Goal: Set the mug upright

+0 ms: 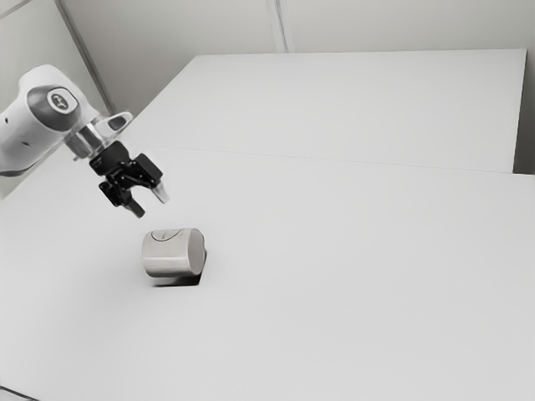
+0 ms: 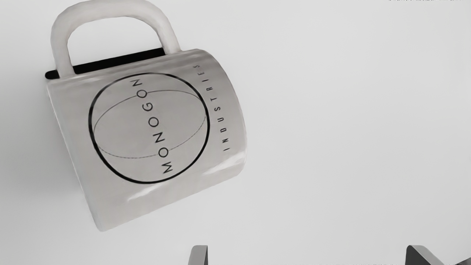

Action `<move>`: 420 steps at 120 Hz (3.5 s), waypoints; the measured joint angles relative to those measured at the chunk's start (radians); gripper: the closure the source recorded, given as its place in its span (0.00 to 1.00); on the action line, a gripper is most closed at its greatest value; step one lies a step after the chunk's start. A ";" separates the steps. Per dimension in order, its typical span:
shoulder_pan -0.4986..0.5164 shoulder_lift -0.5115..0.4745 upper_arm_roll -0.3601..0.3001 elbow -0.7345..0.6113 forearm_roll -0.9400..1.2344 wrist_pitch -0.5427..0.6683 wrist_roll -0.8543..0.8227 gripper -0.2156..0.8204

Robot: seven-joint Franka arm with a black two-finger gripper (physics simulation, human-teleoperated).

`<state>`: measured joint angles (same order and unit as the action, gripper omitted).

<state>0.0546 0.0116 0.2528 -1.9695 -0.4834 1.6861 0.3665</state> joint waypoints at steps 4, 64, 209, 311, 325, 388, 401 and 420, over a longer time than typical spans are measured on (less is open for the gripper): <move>0.001 0.002 0.010 -0.007 -0.015 -0.001 0.012 0.23; 0.095 0.152 0.051 -0.011 -0.108 0.018 0.197 0.23; 0.000 0.186 0.037 -0.032 -0.303 0.085 0.386 0.85; -0.060 0.051 -0.077 -0.058 0.137 0.230 0.223 0.97; -0.068 0.041 -0.138 -0.059 0.267 0.264 0.176 0.97; -0.152 0.049 -0.234 -0.087 0.572 0.365 -0.035 0.97; -0.173 0.062 -0.235 -0.087 0.580 0.368 -0.078 0.97; -0.176 0.089 -0.237 -0.087 0.582 0.374 -0.134 0.97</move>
<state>-0.1215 0.1007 0.0154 -2.0561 0.0989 2.0602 0.2320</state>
